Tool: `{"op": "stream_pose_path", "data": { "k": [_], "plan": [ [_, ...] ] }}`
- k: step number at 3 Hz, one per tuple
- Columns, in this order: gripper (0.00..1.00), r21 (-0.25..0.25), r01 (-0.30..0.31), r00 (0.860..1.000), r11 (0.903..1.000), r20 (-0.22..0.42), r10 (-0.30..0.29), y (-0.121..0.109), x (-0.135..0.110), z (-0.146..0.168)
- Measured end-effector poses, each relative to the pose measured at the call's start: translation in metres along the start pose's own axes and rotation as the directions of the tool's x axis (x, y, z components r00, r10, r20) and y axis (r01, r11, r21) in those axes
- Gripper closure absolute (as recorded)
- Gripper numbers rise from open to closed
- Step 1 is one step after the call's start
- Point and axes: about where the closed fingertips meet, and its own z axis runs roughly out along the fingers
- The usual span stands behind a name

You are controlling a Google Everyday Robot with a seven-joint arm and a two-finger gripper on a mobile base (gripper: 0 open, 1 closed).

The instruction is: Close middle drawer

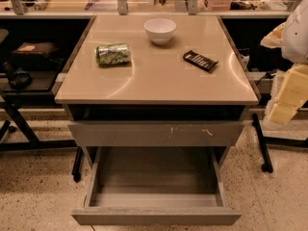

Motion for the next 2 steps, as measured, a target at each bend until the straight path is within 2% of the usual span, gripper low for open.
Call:
{"op": "stream_pose_path", "data": {
  "k": [1, 2],
  "plan": [
    [0.0, 0.003, -0.001, 1.0, 1.0, -0.002, 0.001, 0.002, 0.002, 0.002],
    [0.0, -0.054, -0.025, 1.0, 0.9982, -0.016, 0.024, 0.022, 0.016, 0.033]
  ]
}}
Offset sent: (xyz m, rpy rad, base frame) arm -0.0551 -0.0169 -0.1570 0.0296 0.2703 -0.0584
